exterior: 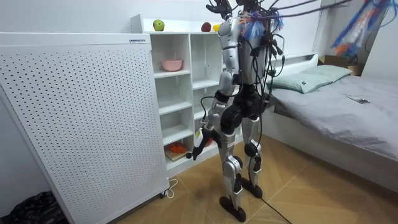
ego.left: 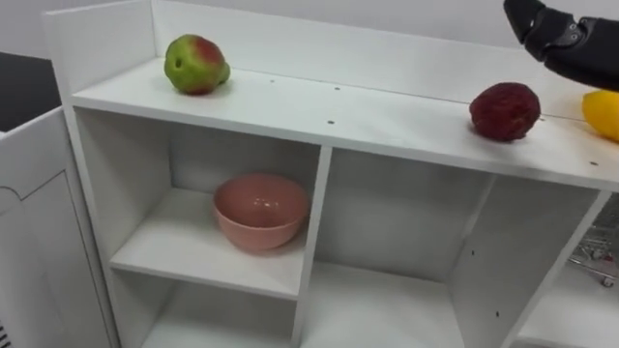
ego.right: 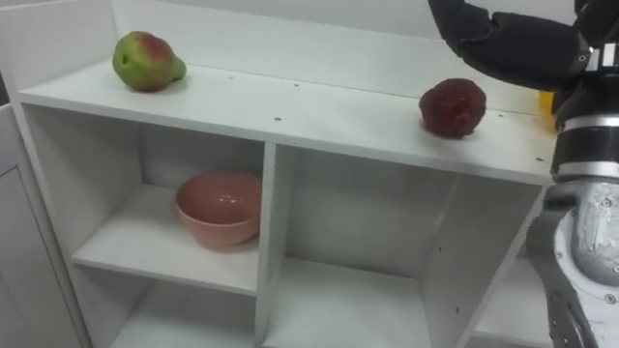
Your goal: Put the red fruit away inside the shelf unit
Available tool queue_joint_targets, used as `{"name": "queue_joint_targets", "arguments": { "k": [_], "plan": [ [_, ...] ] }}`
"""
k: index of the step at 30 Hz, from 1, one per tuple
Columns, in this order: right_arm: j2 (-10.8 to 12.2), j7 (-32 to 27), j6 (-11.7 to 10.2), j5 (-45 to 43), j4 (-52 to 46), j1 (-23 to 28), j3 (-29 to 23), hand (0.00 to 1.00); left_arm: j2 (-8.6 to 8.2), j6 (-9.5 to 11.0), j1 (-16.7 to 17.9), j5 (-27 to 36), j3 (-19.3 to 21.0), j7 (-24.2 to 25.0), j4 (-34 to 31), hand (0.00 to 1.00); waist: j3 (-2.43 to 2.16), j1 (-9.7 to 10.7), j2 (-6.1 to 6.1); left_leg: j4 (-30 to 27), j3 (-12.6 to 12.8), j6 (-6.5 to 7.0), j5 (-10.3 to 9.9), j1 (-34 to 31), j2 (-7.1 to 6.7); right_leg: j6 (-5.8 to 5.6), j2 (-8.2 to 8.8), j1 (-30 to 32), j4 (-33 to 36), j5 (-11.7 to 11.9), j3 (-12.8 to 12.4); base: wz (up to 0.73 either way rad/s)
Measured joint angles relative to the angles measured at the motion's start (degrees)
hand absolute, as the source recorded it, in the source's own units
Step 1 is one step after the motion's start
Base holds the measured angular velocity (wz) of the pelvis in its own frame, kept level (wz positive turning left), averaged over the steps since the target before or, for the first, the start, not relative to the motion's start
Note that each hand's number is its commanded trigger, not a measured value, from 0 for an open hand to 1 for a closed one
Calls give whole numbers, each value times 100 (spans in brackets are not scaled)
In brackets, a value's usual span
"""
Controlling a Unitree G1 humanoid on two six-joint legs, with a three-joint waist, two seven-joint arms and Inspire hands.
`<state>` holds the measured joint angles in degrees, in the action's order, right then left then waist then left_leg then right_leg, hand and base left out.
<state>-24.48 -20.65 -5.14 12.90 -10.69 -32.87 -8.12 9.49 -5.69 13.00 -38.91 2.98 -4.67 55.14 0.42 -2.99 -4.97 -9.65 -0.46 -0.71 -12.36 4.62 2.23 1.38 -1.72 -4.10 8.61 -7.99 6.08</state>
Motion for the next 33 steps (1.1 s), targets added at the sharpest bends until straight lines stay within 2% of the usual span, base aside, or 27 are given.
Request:
{"name": "queue_joint_targets", "arguments": {
  "k": [3, 5, 10, 12, 14, 17, 22, 24, 26, 33],
  "plan": [
    [0, 14, 0, -2, 0, 4, -3, 0, -46, -2, 35, 0, 9, 4, -2, 0, -3, 4, 30, -34, 39, -4, 2, 1, -7, 46, -2, -3, 0, -32, -39, -9],
    [-1, 3, 0, -7, 0, 87, -25, 0, -113, -12, 90, -4, 11, 9, 0, 0, -30, 23, 78, -78, 48, -8, 3, 6, -18, 92, 0, -18, 2, -60, -89, -2],
    [-1, -4, 11, -7, 2, 320, -52, 0, -156, -16, 112, -2, 10, 15, 2, 0, -48, 110, 116, -113, 48, -21, 13, 20, -16, 103, -6, -13, 6, -65, -107, 0],
    [-1, 0, 15, -4, 7, 406, -55, 0, -157, -17, 110, 14, 10, 15, 2, 0, -43, 125, 106, -115, 49, -21, 13, 30, -16, 102, -6, -20, 4, -65, -109, 0],
    [0, 15, 33, 5, 35, 569, -60, 0, -146, -19, 98, 88, 11, 16, 1, 0, -11, 131, 61, -103, 55, -21, 13, 89, -18, 106, -6, -75, -8, -74, -117, 0],
    [0, 25, 115, 10, 38, 634, -60, 0, -149, -23, 65, 104, 11, 22, 1, 0, 15, 138, 9, -101, 59, -22, 12, 84, -21, 106, 0, -68, -8, -95, -116, 0],
    [0, 99, 185, -5, 39, 710, -31, 0, -142, -59, 14, 106, 15, 29, 0, 0, -13, 111, -34, -81, 59, -22, 12, 94, -21, 106, -3, -67, -18, -97, -126, -1],
    [0, 209, 347, -5, 46, 722, -11, 0, -142, -104, -7, 106, 16, 29, 0, 0, -24, 107, -49, -72, 59, -22, 12, 101, -19, 106, -4, -63, -8, -97, -122, -2],
    [0, 275, 398, 5, 53, 722, 11, 0, -136, -141, -28, 105, 16, 29, 0, 0, -33, 108, -62, -72, 58, -22, 12, 101, -19, 106, -4, -63, -7, -97, -116, 0],
    [-1, 501, 411, 95, 142, 722, 20, 0, -106, -151, -96, 105, 16, 43, -1, 0, -58, 96, -99, -77, 57, -22, 12, 120, -17, 107, 6, -84, 2, -96, -89, 0]
  ]
}}
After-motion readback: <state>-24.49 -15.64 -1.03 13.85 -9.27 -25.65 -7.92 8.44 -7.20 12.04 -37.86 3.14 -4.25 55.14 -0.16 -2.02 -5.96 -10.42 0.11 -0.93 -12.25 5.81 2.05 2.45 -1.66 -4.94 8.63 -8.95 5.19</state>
